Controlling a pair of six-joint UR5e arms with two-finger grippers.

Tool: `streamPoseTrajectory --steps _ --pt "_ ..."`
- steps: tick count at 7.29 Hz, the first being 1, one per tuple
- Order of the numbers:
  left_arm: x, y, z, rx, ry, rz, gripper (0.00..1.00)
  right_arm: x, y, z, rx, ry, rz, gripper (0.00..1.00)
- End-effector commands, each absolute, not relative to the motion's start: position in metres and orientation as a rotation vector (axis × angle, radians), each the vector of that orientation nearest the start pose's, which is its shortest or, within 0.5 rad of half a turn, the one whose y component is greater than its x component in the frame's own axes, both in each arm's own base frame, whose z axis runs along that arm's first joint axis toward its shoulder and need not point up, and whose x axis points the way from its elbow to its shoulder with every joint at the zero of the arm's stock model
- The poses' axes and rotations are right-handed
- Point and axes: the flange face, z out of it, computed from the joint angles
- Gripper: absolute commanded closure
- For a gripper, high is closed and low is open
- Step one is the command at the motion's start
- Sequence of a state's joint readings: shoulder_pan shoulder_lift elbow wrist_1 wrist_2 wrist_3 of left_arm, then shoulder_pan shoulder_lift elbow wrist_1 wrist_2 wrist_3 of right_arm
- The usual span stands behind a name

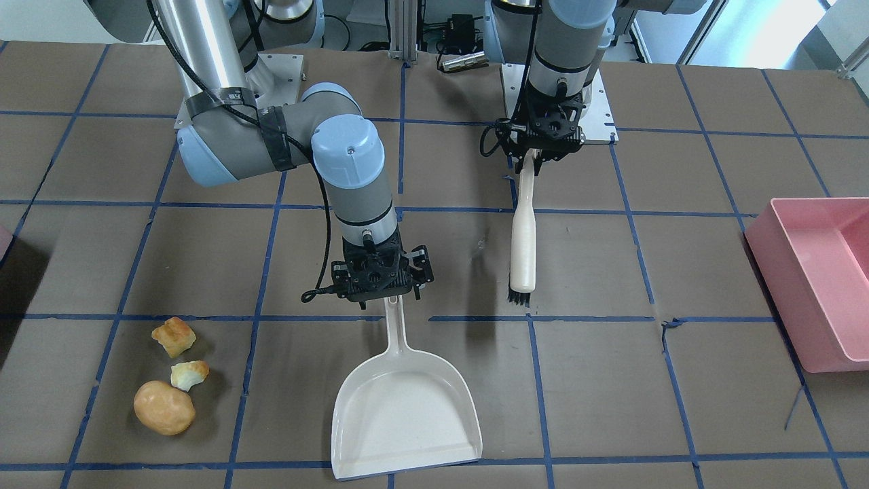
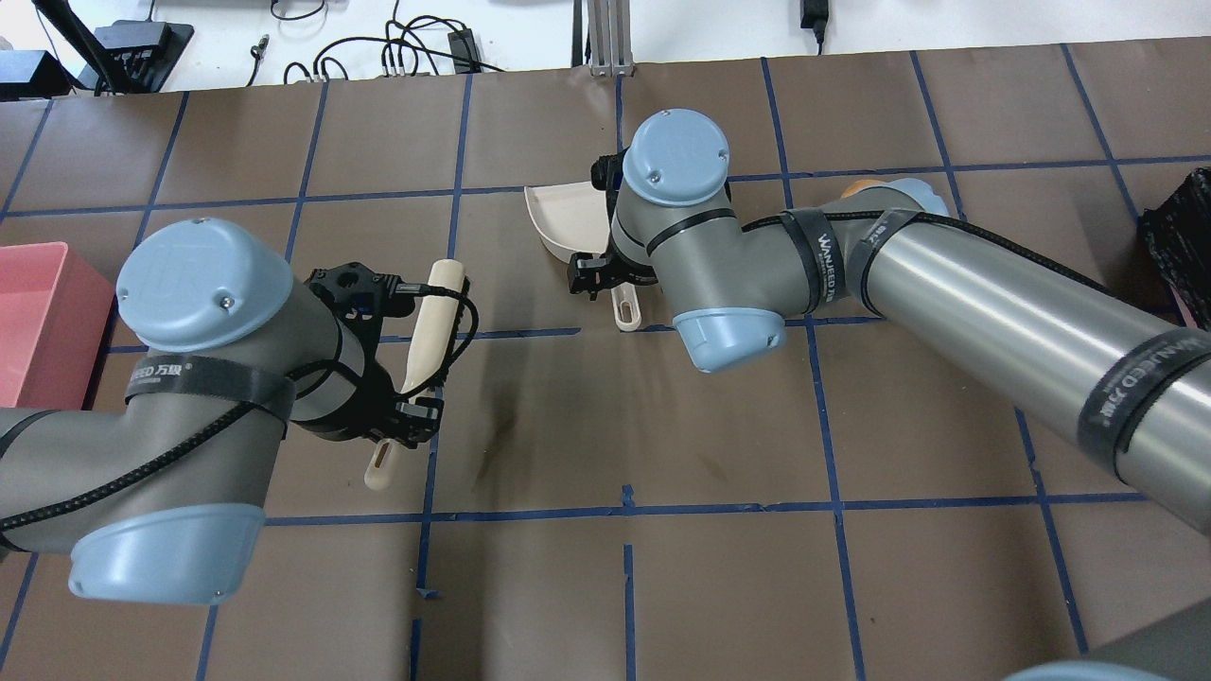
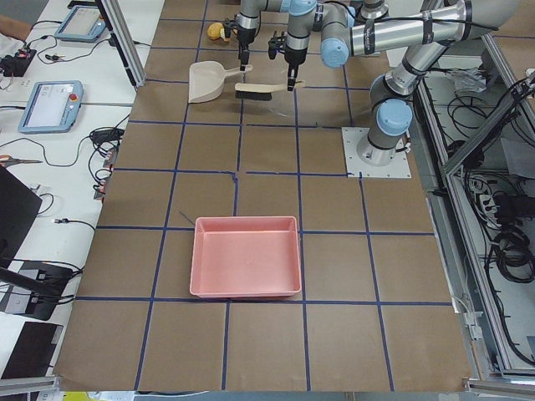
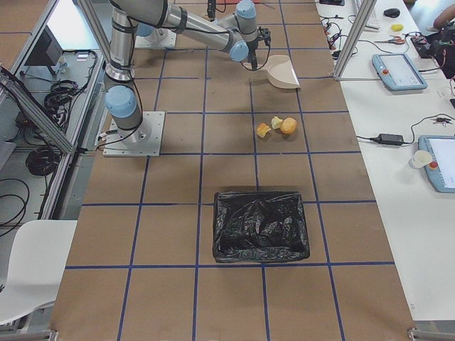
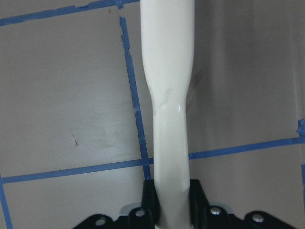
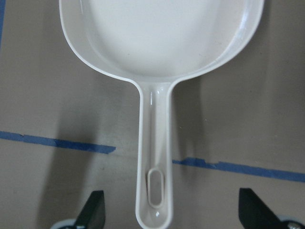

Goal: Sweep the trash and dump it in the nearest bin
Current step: 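Grasp the dustpan handle with the right gripper and carry it beside the bread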

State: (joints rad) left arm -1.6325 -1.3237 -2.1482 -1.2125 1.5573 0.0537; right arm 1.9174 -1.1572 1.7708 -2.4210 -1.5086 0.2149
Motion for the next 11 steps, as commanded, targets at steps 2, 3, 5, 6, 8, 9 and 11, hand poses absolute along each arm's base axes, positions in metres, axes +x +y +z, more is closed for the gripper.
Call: streamPoseTrajectory --steps 2,3,5,6,8,9,11 --pt "-0.148 -0.403 0.358 0.127 3.23 -0.063 1.0 0.341 -0.532 0.237 -0.217 2.999 -0.315 0.14" --pt "-0.147 -0.422 0.365 0.074 3.206 -0.057 1.0 0.342 -0.532 0.233 -0.222 2.996 -0.311 0.16" --pt "-0.141 -0.428 0.372 0.053 3.146 -0.077 1.0 0.342 -0.533 0.234 -0.221 2.991 -0.31 0.39" --pt "-0.141 -0.428 0.373 0.03 3.148 -0.08 1.0 0.342 -0.533 0.234 -0.223 2.989 -0.31 0.61" --pt "-0.14 -0.428 0.372 -0.057 3.151 -0.077 1.0 0.342 -0.534 0.235 -0.227 2.994 -0.321 0.93" --pt "-0.14 -0.429 0.372 -0.082 3.151 -0.077 1.0 0.342 -0.536 0.238 -0.252 2.991 -0.341 0.95" --pt "-0.141 -0.428 0.372 -0.164 3.155 -0.073 1.0 0.327 -0.545 0.27 -0.284 2.981 -0.426 0.97"
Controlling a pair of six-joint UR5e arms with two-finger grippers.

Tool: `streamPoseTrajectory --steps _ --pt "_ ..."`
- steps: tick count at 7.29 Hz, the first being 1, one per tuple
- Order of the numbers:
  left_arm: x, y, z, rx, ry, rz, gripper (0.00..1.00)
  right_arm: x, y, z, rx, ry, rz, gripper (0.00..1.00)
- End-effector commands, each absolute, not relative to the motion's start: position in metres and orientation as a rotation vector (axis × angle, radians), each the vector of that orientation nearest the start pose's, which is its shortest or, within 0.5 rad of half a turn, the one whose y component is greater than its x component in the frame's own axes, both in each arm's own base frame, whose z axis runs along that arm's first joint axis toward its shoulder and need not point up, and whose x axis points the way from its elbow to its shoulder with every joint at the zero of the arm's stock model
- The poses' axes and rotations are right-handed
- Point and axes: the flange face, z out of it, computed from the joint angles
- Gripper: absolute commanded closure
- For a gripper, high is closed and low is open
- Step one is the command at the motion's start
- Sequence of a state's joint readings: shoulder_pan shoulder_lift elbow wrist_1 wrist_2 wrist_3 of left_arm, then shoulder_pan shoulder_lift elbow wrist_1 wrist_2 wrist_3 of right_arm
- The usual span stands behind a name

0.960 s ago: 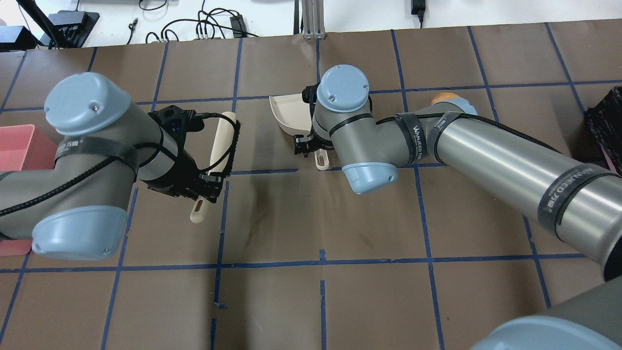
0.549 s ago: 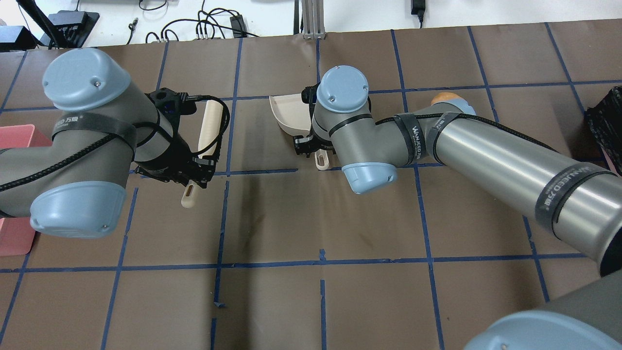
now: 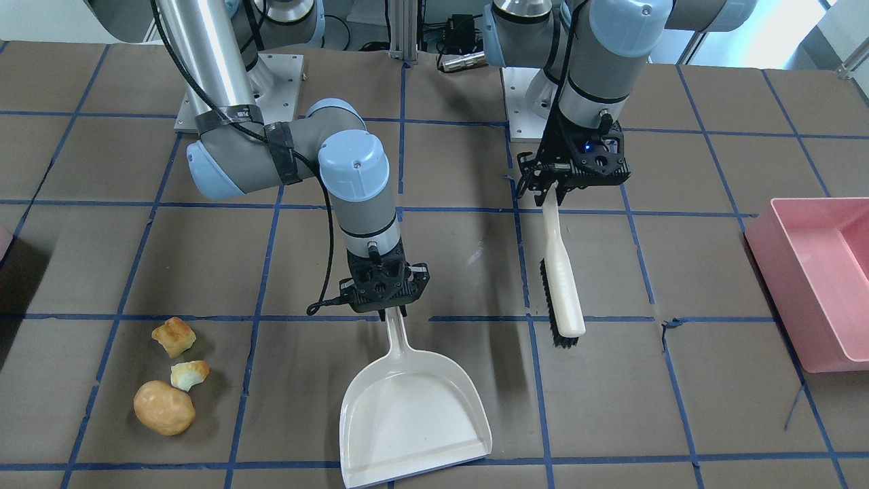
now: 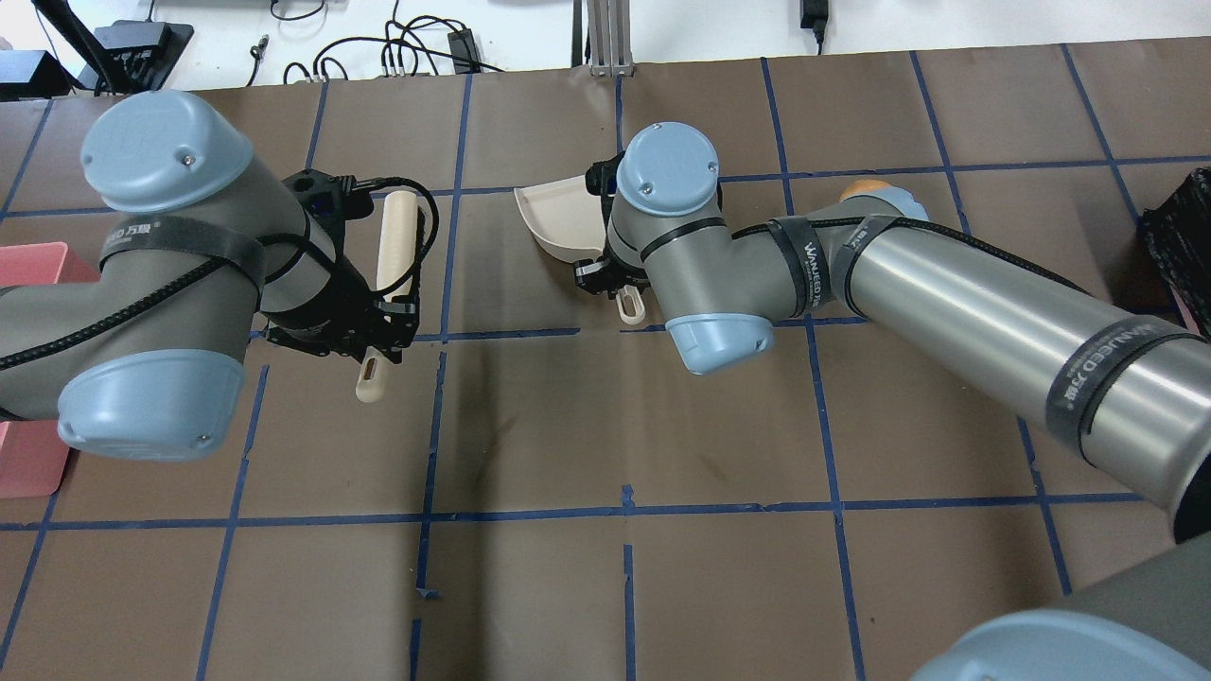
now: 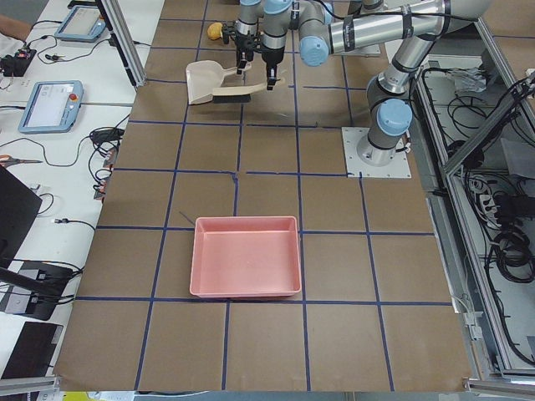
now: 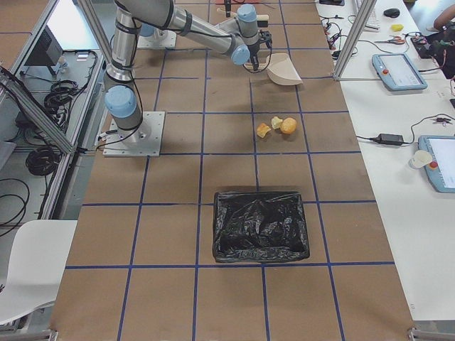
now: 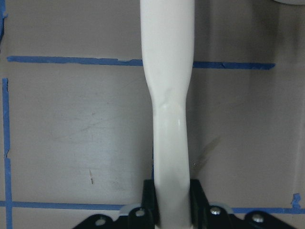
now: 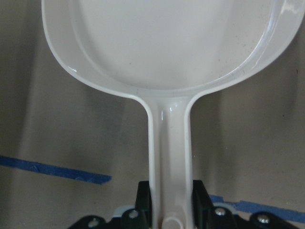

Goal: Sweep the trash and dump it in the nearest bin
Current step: 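Grasp the dustpan handle with the right gripper and carry it beside the bread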

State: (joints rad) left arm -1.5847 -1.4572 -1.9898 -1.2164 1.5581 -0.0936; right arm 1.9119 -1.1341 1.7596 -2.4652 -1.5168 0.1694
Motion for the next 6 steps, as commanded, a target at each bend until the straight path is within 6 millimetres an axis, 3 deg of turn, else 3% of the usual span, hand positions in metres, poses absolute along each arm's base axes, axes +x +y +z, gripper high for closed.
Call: streamPoseTrajectory --steps 1,4,5,6 --pt "-0.141 -0.428 0.371 -0.171 3.156 -0.071 1.0 0.299 -0.55 0.302 -0.304 3.003 -0.395 0.98" --pt "-0.143 -0.43 0.368 -0.266 3.161 -0.061 1.0 0.133 -0.569 0.402 -0.596 3.038 -0.174 1.0" --pt "-0.148 -0.433 0.368 -0.318 3.182 -0.063 1.0 0.082 -0.566 0.42 -0.762 3.011 -0.096 1.0" --pt "-0.152 -0.442 0.371 -0.338 3.188 -0.07 1.0 0.009 -0.565 0.429 -0.888 2.968 0.007 1.0"
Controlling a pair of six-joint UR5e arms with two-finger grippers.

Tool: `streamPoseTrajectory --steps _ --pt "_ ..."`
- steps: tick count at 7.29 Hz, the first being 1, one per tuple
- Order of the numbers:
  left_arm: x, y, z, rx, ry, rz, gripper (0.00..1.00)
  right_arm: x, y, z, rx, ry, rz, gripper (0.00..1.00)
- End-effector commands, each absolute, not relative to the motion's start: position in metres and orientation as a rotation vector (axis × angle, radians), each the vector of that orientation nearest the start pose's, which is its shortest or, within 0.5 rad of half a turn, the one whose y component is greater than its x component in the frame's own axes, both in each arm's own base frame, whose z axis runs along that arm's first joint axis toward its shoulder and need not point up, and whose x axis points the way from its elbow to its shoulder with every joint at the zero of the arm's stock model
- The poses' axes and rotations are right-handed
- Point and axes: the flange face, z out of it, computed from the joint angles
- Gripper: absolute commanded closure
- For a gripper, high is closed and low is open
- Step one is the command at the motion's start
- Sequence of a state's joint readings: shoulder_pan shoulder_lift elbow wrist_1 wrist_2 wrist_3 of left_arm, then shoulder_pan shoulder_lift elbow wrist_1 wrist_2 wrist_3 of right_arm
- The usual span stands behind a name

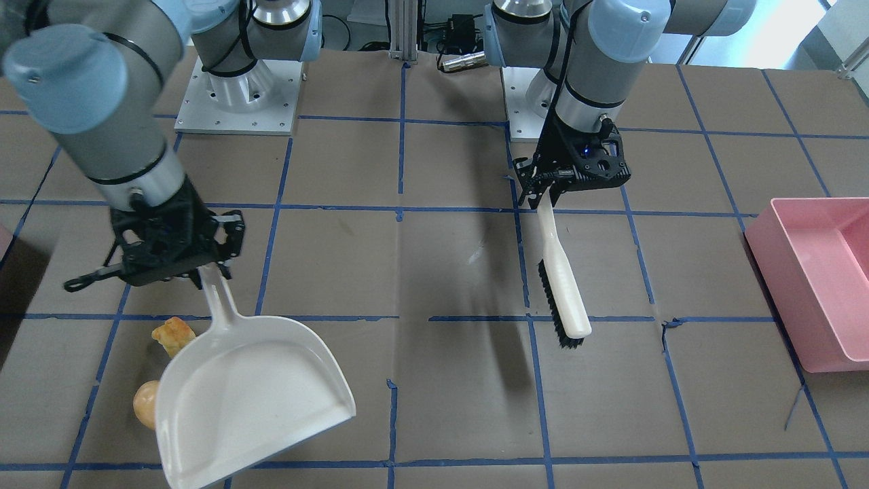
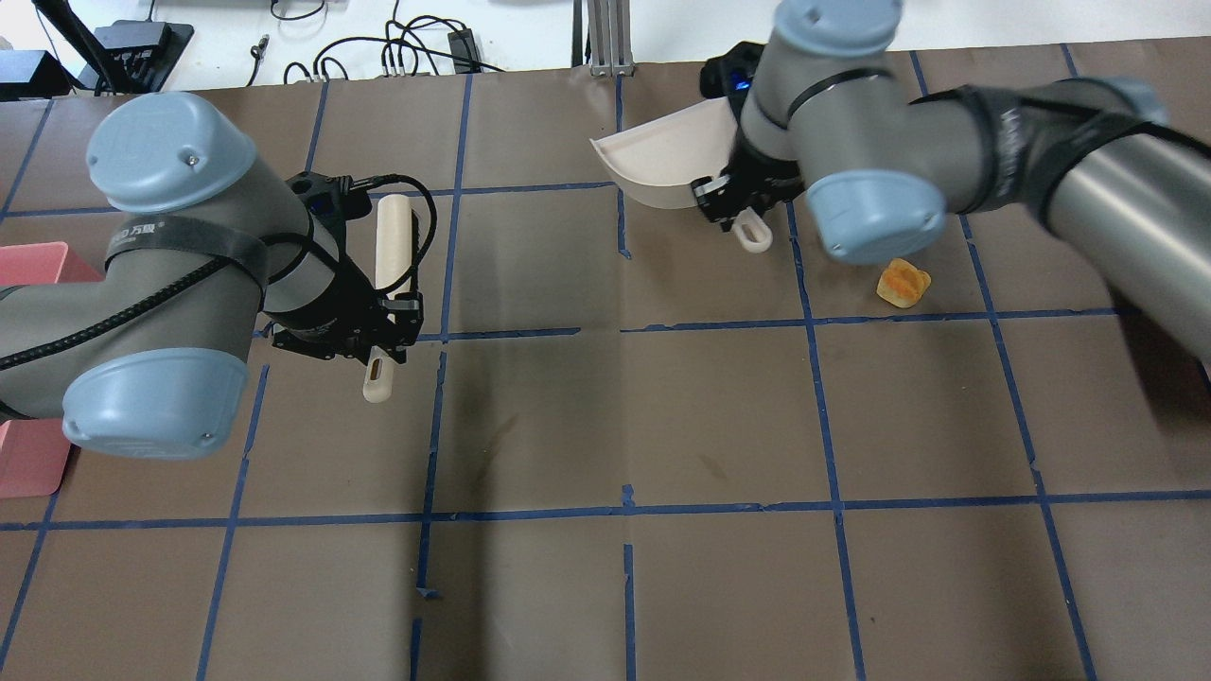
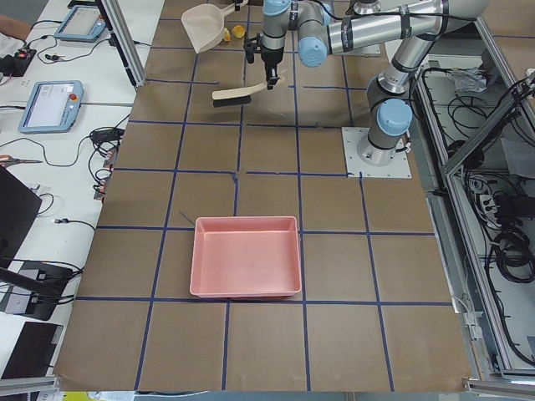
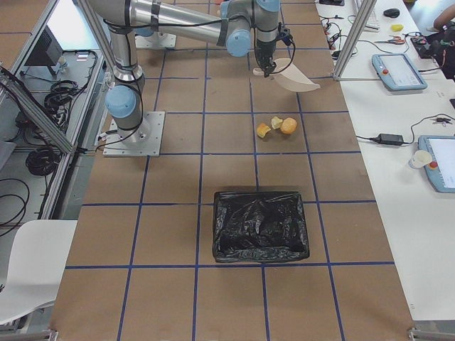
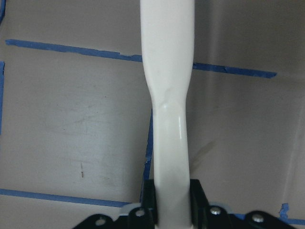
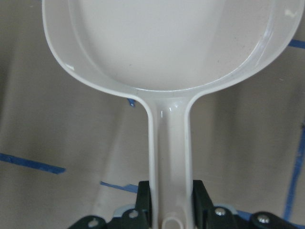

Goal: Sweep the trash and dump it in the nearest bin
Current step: 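Grasp the dustpan handle with the right gripper and carry it beside the bread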

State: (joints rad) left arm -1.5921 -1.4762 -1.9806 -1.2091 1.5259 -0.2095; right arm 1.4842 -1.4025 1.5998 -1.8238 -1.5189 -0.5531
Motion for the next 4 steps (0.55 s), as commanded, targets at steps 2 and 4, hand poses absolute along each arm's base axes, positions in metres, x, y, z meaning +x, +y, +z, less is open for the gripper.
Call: streamPoseTrajectory --steps 2,4 --pt "-0.187 -0.463 0.387 -0.373 3.205 -0.091 1.0 -0.102 -0.568 0.427 -1.169 2.894 0.132 1.0" --pt "-0.23 -0.481 0.386 -0.332 3.208 -0.086 1.0 -0.189 -0.589 0.412 -1.437 2.768 0.165 1.0"
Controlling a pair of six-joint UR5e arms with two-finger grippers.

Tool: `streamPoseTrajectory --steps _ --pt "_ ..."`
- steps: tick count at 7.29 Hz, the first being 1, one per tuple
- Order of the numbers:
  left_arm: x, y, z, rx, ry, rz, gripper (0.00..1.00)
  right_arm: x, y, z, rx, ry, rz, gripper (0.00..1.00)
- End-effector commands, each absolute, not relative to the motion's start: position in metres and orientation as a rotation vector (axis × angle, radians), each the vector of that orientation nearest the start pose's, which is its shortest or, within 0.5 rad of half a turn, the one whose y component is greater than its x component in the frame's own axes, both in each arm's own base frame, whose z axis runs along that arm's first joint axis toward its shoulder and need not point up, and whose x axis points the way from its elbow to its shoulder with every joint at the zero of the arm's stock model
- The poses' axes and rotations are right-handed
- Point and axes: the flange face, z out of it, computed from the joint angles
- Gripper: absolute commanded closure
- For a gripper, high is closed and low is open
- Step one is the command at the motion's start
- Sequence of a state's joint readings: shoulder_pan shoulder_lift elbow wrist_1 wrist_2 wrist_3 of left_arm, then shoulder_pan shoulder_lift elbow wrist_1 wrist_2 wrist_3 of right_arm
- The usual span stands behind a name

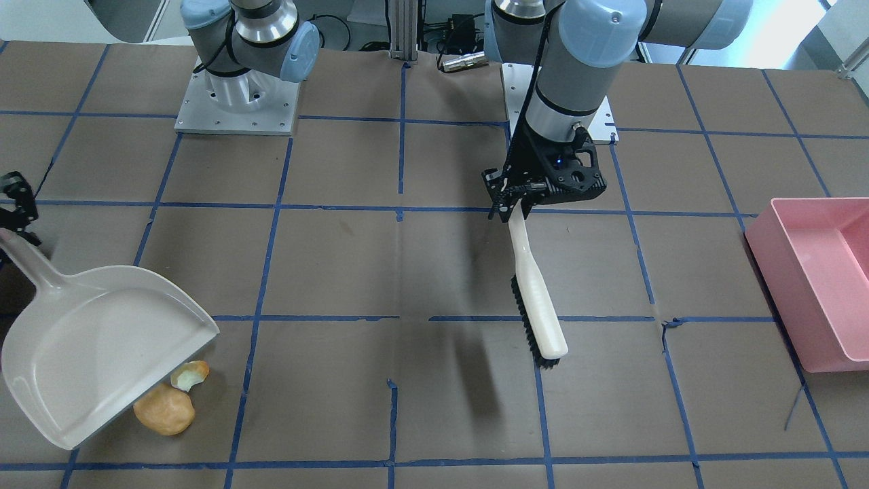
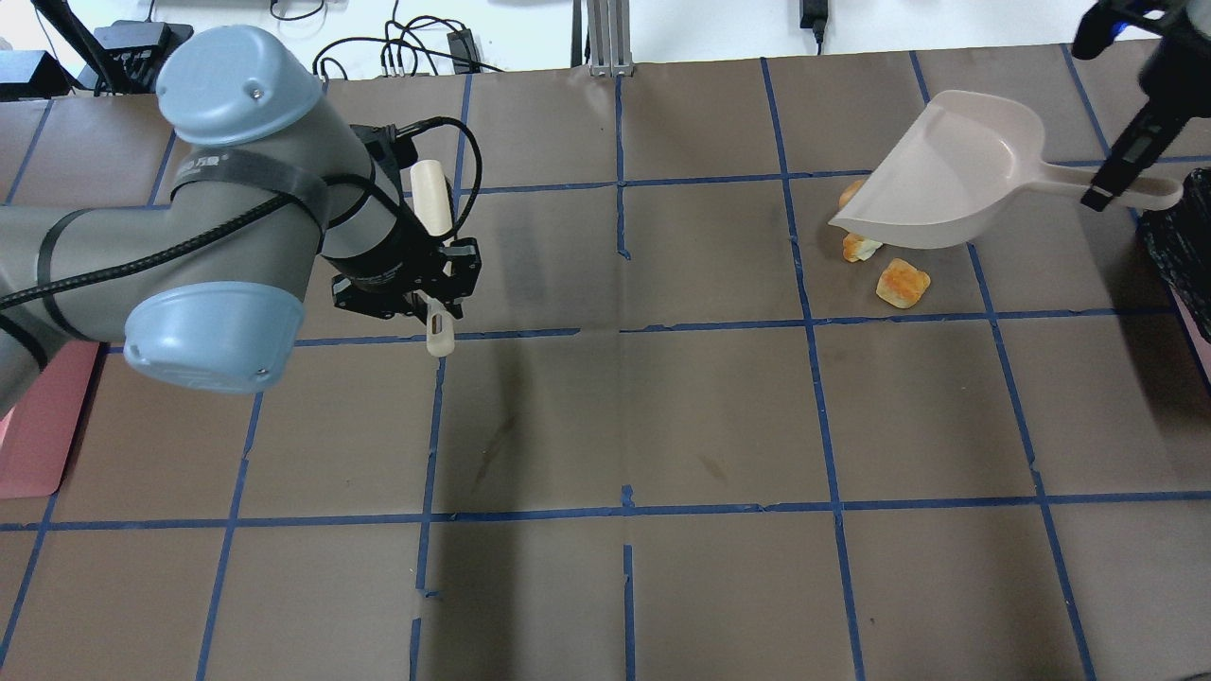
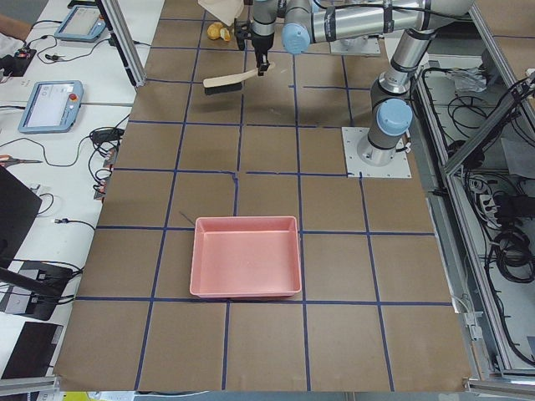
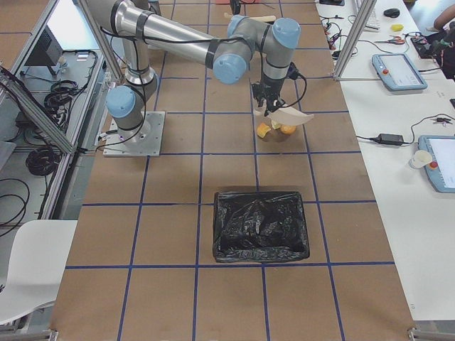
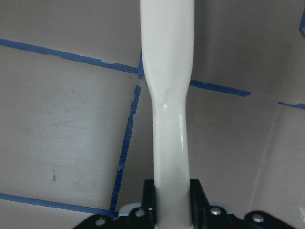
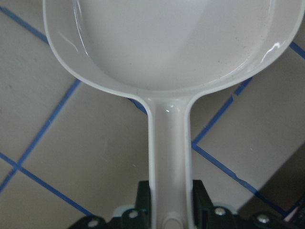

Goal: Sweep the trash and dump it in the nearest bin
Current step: 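Set the dustpan down past the bread while the left gripper brings the brush over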

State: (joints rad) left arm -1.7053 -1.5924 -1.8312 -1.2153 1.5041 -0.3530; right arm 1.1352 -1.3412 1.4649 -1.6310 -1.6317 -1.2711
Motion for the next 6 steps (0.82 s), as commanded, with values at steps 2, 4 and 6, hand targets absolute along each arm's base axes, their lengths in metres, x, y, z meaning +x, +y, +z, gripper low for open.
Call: streamPoseTrajectory --steps 2,4,6 --pt "-0.264 -0.489 0.382 -0.384 3.213 -0.085 1.0 -0.268 -0.612 0.382 -1.775 2.533 0.163 1.0" --pt "-0.311 -0.492 0.376 -0.382 3.213 -0.081 1.0 -0.286 -0.638 0.353 -2.093 2.274 0.146 1.0" --pt "-0.351 -0.492 0.372 -0.301 3.209 -0.095 1.0 -0.284 -0.65 0.33 -2.132 2.238 0.128 1.0"
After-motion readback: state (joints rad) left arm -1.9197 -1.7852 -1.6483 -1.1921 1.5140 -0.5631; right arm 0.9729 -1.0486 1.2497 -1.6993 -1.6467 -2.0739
